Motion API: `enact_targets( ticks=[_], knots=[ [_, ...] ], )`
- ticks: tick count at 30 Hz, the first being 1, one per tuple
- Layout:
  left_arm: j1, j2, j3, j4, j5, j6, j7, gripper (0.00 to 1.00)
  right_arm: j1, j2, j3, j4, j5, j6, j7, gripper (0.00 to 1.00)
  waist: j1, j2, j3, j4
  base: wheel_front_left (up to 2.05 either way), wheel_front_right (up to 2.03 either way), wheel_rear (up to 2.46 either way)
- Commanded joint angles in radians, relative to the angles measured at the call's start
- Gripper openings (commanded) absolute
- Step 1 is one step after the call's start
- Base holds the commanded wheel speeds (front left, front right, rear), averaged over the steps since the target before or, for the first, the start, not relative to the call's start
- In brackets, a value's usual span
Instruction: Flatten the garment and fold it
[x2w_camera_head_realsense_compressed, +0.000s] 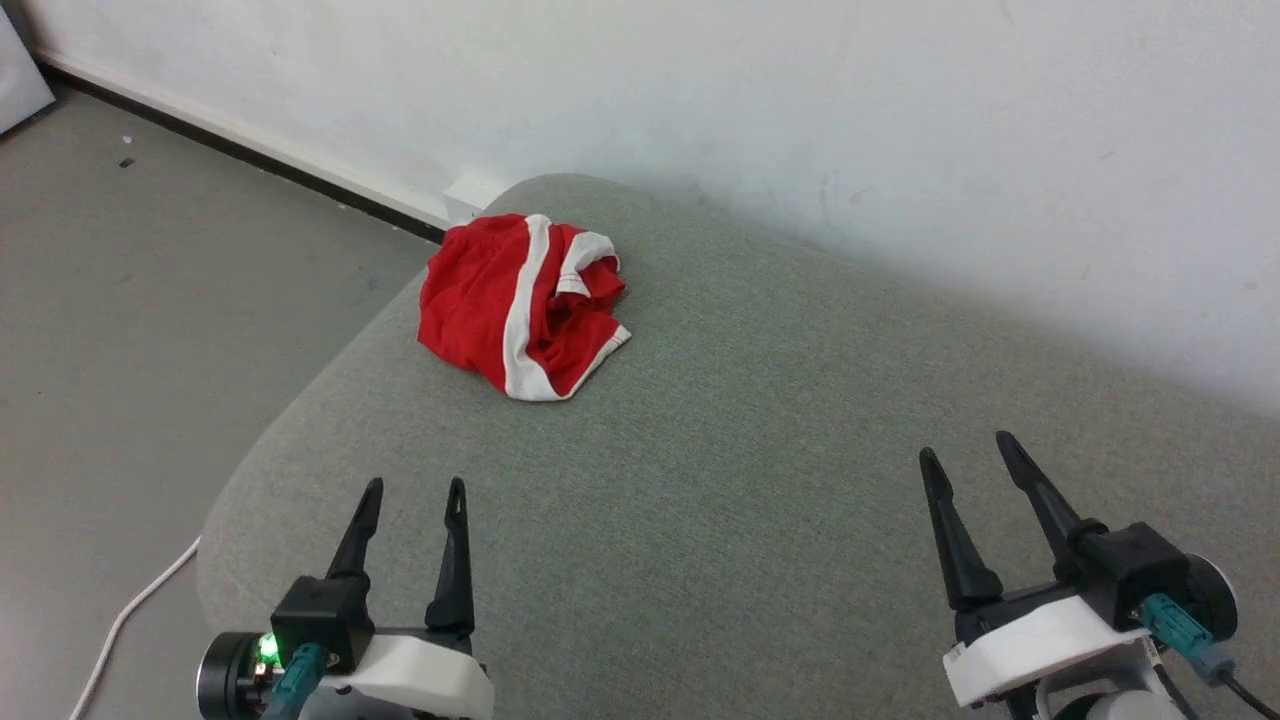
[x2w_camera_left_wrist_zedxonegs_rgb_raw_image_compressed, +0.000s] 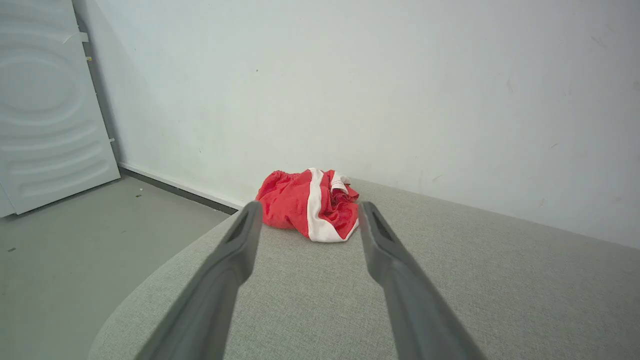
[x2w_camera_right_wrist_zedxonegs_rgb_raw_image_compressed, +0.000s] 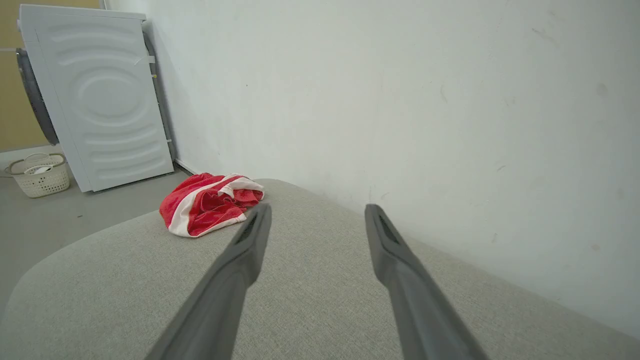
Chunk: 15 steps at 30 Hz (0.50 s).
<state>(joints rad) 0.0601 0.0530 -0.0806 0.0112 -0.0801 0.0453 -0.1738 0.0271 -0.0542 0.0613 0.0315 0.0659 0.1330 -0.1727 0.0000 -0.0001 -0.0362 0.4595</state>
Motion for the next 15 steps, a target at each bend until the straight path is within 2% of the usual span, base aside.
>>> enact_targets(
  ticks=[1,15],
  knots=[
    [0.016,-0.002,-0.004,-0.004,-0.012,0.008,-0.011,1.0,0.011,0.003,0.002,0.003,0.024,-0.002,-0.012,1.0,0.0,0.0001,0.0,0.015,0.0,0.0,0.0],
    [0.019,-0.002,-0.024,-0.009,-0.032,0.02,-0.04,1.0,0.004,0.003,0.019,0.008,0.037,-0.002,-0.042,1.0,0.0,0.0001,0.009,0.091,0.0,0.0,0.0]
  ],
)
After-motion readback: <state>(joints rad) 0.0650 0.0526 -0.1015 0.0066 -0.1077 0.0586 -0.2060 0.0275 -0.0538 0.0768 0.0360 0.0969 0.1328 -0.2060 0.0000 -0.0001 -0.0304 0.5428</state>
